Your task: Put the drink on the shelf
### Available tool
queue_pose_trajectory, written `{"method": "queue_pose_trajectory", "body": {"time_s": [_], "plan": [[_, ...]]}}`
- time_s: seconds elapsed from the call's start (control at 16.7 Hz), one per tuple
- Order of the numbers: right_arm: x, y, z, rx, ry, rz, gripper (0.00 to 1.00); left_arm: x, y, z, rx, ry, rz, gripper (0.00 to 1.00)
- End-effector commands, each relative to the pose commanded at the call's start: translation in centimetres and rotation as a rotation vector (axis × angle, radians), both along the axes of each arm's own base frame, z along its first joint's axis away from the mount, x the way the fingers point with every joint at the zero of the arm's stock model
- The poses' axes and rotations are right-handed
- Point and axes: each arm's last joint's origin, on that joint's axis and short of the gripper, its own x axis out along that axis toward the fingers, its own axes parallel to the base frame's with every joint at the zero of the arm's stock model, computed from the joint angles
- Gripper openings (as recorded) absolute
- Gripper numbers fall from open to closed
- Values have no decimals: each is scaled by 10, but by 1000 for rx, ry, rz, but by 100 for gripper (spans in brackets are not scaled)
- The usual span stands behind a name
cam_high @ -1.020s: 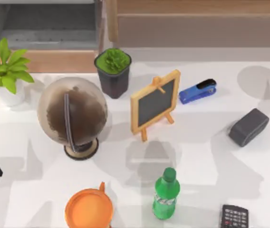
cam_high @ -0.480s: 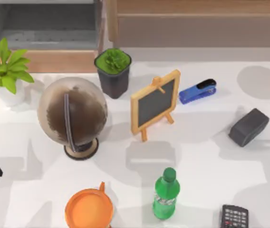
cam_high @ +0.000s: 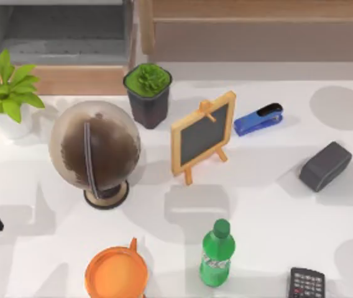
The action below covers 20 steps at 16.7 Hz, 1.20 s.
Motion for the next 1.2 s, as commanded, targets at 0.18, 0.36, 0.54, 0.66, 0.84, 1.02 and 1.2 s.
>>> {"method": "queue_pose_trajectory", "body": {"time_s": [0.18, 0.36, 0.54, 0.66, 0.84, 1.02, 1.2], "plan": [[0, 1, 0, 1, 4, 3, 100, 0, 0, 0, 0, 0, 0, 100], [16, 0, -1, 0, 1, 0, 100, 0, 0, 0, 0, 0, 0, 100], [44, -1, -2, 0, 0, 0, 100, 0, 0, 0, 0, 0, 0, 100], [63, -2, -1, 0, -1, 0, 100, 0, 0, 0, 0, 0, 0, 100], [79, -1, 0, 0, 0, 0, 100, 0, 0, 0, 0, 0, 0, 100], [80, -1, 0, 0, 0, 0, 100, 0, 0, 0, 0, 0, 0, 100], [80, -1, 0, 0, 0, 0, 85, 0, 0, 0, 0, 0, 0, 100]]}}
